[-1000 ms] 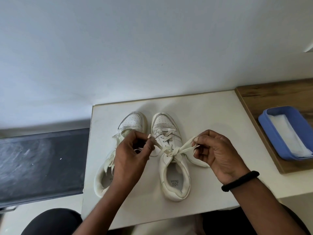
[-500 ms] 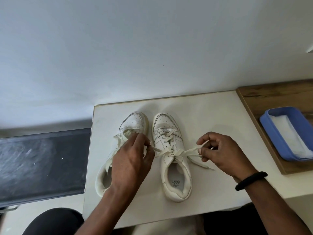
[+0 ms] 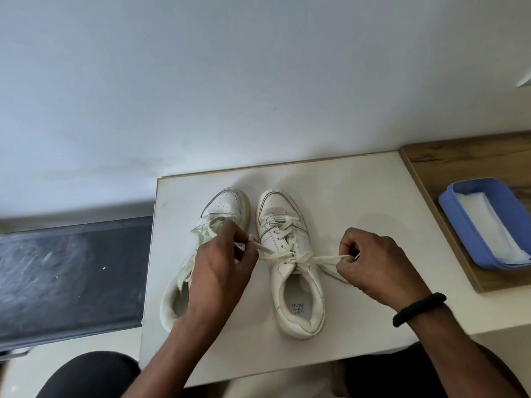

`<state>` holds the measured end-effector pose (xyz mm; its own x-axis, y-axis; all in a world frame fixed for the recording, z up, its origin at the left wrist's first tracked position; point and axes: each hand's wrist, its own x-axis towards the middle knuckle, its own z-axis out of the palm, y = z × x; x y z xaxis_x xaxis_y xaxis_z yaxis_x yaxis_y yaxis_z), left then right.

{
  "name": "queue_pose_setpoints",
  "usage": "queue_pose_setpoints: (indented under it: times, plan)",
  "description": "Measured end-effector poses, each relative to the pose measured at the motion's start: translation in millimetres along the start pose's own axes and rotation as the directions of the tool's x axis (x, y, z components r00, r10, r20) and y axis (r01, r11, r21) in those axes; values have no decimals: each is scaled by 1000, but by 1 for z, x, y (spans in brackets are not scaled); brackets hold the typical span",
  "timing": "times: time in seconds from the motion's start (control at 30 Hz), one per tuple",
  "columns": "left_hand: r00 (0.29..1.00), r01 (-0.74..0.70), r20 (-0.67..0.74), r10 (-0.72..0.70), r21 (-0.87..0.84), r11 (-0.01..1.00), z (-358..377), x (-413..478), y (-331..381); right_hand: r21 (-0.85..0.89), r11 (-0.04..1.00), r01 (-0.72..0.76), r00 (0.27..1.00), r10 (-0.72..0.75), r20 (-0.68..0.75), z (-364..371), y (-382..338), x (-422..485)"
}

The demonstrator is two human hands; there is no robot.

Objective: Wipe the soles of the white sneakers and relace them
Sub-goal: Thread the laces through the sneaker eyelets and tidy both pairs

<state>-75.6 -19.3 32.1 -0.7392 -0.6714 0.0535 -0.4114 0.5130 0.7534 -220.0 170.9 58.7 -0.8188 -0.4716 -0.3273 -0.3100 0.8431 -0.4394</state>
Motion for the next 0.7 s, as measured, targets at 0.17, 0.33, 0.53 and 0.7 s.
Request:
queue_pose_setpoints:
  times: [0.17, 0.33, 0.53, 0.7]
  plan:
    - [940, 340, 195, -280, -477, 810, -1, 2, 6, 470, 883, 9, 999, 12, -43, -2, 2, 6]
    - [904, 424, 318, -285, -589, 688, -3, 2, 5, 795, 606, -9, 999, 34, -14, -3, 6, 9]
    - [901, 387, 362, -239, -423, 819, 1, -2, 2, 870, 488, -68, 997, 12, 71, -4, 8, 12]
    - [930, 327, 288, -227, -370, 870, 0, -1, 8, 876, 477, -64, 998, 10, 68, -1, 7, 13]
